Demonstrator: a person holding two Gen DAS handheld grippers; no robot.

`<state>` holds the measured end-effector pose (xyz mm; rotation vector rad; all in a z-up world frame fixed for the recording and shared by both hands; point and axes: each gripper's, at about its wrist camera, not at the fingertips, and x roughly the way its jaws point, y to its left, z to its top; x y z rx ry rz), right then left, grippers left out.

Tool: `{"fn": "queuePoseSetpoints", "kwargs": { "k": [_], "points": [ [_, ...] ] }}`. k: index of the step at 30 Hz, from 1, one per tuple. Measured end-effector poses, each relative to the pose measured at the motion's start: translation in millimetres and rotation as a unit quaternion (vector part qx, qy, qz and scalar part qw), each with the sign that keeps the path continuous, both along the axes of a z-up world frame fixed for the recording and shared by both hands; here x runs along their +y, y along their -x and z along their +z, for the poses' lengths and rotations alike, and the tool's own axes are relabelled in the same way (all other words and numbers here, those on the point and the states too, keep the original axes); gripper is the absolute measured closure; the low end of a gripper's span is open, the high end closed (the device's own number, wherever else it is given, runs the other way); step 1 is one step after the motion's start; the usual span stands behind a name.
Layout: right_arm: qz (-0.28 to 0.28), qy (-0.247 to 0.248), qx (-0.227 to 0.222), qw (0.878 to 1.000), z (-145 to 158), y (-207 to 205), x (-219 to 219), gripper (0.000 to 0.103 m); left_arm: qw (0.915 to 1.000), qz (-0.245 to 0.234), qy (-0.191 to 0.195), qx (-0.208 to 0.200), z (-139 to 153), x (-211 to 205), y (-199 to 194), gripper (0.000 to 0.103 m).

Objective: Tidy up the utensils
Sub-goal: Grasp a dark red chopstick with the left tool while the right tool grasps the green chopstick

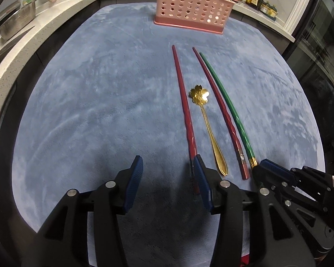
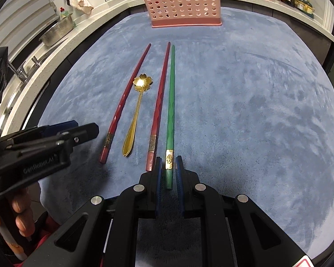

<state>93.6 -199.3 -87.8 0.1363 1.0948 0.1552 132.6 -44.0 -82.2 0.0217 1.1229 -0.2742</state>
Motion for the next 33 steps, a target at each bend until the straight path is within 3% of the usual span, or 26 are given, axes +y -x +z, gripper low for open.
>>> {"fn": "queuePoseSetpoints", "kwargs": {
  "k": [8, 12, 21, 27, 33],
  "points": [
    [-0.001, 0.001, 0.007, 1.000, -5.4, -1.4, 0.0, 0.091, 1.0000, -0.008, -0.001, 0.005, -2.8, -3.9, 0.9, 0.057],
    [-0.005, -0.002, 0.009, 1.000, -6.3, -2.0, -1.8, 0.095, 0.9999, -0.013, -0.001, 0.004, -2.7, -6.4, 1.7, 0.051],
    [-0.013, -0.002, 0.008, 1.000, -6.3, -1.6, -5.6, 0.096, 0.9995, -0.027, -0.004, 0.013, -9.7, -14.4, 1.0, 0.051],
    [-0.017, -0.003, 0.009, 1.000, -6.0, -1.2, -7.8, 0.096, 0.9995, -0.025, -0.002, 0.018, -15.2, -14.5, -0.8, 0.055],
    [-0.017, -0.003, 0.009, 1.000, -6.0, -1.0, -7.7, 0.096, 0.9996, -0.022, -0.003, 0.014, -16.8, -12.1, -0.4, 0.066]
  ]
}}
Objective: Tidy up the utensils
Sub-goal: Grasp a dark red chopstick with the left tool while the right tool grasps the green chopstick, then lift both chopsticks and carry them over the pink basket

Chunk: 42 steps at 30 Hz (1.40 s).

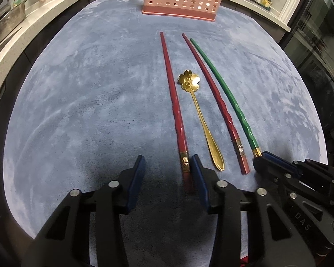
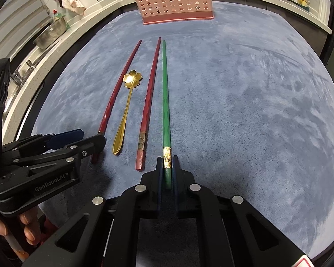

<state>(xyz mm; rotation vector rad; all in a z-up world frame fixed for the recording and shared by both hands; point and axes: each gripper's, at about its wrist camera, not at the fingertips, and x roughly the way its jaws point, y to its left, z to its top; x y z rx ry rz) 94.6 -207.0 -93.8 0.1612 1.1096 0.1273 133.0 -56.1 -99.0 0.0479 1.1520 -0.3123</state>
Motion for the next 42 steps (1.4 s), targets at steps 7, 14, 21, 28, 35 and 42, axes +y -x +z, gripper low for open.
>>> {"fn": "queuePoseSetpoints", "kwargs": {
  "k": [7, 14, 21, 28, 35, 42],
  "points": [
    [0.000, 0.000, 0.000, 1.000, 0.2, 0.1, 0.2, 0.096, 1.0000, 0.002, 0.003, -0.002, 0.1, 1.6, 0.2, 0.089],
    [-0.001, 0.001, -0.003, 1.000, 1.2, 0.4, 0.3, 0.096, 1.0000, -0.002, 0.005, -0.004, 2.8, 2.1, 1.2, 0.096],
    [-0.010, -0.001, -0.019, 1.000, 14.0, 1.6, -6.2, 0.096, 0.9997, 0.005, 0.010, -0.021, 18.9, 5.6, 0.5, 0.096],
    [-0.019, 0.002, -0.057, 0.998, 47.5, -1.0, -12.7, 0.096, 0.9985, 0.012, 0.021, -0.048, 48.9, 10.6, -2.8, 0.096],
    [-0.034, -0.004, -0.107, 0.994, 94.9, -14.8, -24.7, 0.096, 0.9958, 0.017, 0.033, -0.084, 88.2, 13.7, -16.8, 0.096],
    [-0.046, -0.011, -0.153, 0.987, 139.4, -35.7, -35.0, 0.096, 0.9897, 0.029, 0.043, -0.133, 135.0, 19.2, -42.1, 0.096]
  ]
}}
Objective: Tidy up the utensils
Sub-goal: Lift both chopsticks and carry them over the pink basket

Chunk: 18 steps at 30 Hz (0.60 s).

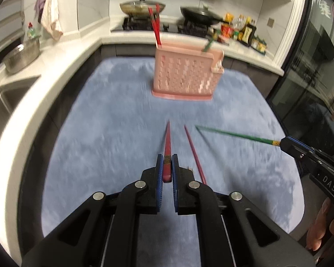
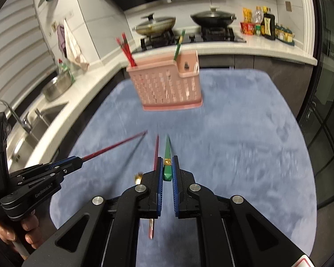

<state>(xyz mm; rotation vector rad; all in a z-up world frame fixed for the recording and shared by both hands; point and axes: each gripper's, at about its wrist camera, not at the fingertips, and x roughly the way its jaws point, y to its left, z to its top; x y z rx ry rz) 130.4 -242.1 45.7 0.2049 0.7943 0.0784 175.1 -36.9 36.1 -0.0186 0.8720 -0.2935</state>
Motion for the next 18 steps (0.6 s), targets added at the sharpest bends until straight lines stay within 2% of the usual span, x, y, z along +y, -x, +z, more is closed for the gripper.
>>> {"fn": "queuePoseSetpoints", "kwargs": {
  "k": [7, 18],
  "points": [
    [-0.007, -0.002, -0.047, 0.999, 41.3, -32.0, -13.1, 0.096, 0.9984, 0.011, 0.007, -0.056, 48.0, 4.0, -34.5, 0.096],
    [-0.019, -0.008, -0.104, 0.994, 89.5, -79.8, -25.5, 0.096, 0.9920, 0.009, 0.015, -0.125, 120.5, -7.6, -88.3, 0.096]
  ]
}}
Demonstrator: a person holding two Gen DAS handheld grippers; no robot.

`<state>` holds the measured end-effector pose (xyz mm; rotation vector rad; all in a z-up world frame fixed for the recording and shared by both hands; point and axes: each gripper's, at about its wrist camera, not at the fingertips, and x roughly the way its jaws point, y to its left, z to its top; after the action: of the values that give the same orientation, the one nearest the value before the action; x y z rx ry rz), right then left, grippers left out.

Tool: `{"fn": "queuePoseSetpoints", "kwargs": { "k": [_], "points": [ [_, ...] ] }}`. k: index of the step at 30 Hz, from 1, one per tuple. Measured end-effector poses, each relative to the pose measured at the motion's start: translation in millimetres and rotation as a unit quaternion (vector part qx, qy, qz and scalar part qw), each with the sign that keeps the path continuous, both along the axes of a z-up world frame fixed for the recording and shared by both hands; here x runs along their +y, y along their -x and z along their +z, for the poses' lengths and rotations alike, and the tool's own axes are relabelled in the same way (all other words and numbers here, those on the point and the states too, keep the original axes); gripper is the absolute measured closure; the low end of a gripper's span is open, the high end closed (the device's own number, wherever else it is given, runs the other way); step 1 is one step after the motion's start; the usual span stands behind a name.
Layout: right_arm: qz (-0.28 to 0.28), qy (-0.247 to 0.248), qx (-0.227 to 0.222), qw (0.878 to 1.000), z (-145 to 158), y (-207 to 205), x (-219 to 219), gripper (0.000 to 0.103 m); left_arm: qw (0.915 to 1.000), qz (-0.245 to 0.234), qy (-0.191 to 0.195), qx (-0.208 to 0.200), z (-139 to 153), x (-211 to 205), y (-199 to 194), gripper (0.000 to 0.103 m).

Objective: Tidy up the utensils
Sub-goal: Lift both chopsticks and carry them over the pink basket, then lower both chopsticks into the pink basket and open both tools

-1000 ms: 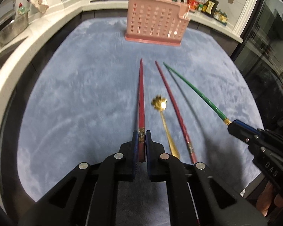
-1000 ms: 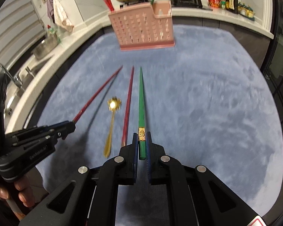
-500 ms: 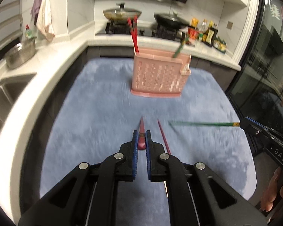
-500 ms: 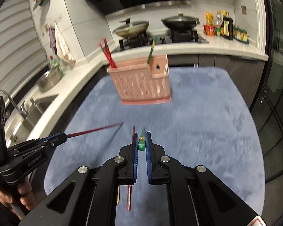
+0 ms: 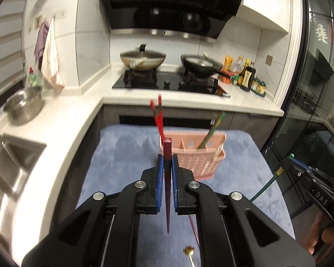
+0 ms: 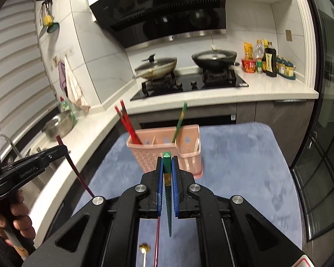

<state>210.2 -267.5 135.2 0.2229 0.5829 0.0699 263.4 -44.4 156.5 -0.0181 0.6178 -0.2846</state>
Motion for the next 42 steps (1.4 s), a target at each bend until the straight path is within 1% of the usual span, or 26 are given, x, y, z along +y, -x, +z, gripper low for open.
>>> {"fn": "queuePoseSetpoints", "kwargs": {
  "k": [5, 11, 15, 17, 20, 22, 26, 29, 34, 38, 42],
  "points": [
    [-0.002, -0.023, -0.030, 0.999, 26.8, -21.4, -6.7, 0.096, 0.9995, -0.003, 0.012, -0.030, 31.2, -6.7, -21.2, 0.096],
    [-0.005, -0.053, -0.080, 0.995, 68.8, -55.5, -16.4, 0.096, 0.9971, 0.003, 0.033, -0.068, 67.2, -13.2, -50.8, 0.096],
    [-0.008, -0.055, -0.097, 0.994, 83.7, -81.9, -19.6, 0.096, 0.9942, 0.009, 0.047, -0.096, 84.5, -17.5, -71.4, 0.096],
    [-0.012, -0.060, -0.099, 0.993, 86.1, -98.2, -21.1, 0.096, 0.9935, 0.010, 0.054, -0.099, 88.2, -19.2, -79.8, 0.096],
    [-0.016, -0.067, -0.096, 0.993, 84.1, -120.2, -21.6, 0.096, 0.9938, 0.012, 0.058, -0.094, 84.3, -23.5, -96.2, 0.096],
    [-0.017, -0.068, -0.092, 0.993, 79.9, -131.2, -22.0, 0.096, 0.9947, 0.013, 0.057, -0.084, 75.5, -26.9, -107.0, 0.096],
    [-0.018, -0.065, -0.070, 0.995, 61.6, -150.8, -21.0, 0.096, 0.9966, 0.015, 0.050, -0.064, 54.0, -29.1, -119.8, 0.096],
    [-0.016, -0.065, -0.050, 0.996, 43.8, -157.6, -20.5, 0.096, 0.9977, 0.022, 0.047, -0.042, 34.4, -27.1, -131.3, 0.096],
    [-0.016, -0.060, -0.018, 0.998, 14.4, -168.2, -18.1, 0.096, 0.9986, 0.026, 0.042, -0.018, 10.6, -26.8, -141.6, 0.096],
    [-0.017, -0.052, -0.002, 0.998, 0.6, -175.4, -15.6, 0.096, 0.9989, 0.028, 0.037, -0.005, -0.3, -28.8, -147.1, 0.096],
    [-0.016, -0.048, 0.006, 0.999, -6.3, -179.5, -15.3, 0.096, 0.9988, 0.032, 0.037, 0.002, -5.5, -27.7, -151.5, 0.096]
  ]
}}
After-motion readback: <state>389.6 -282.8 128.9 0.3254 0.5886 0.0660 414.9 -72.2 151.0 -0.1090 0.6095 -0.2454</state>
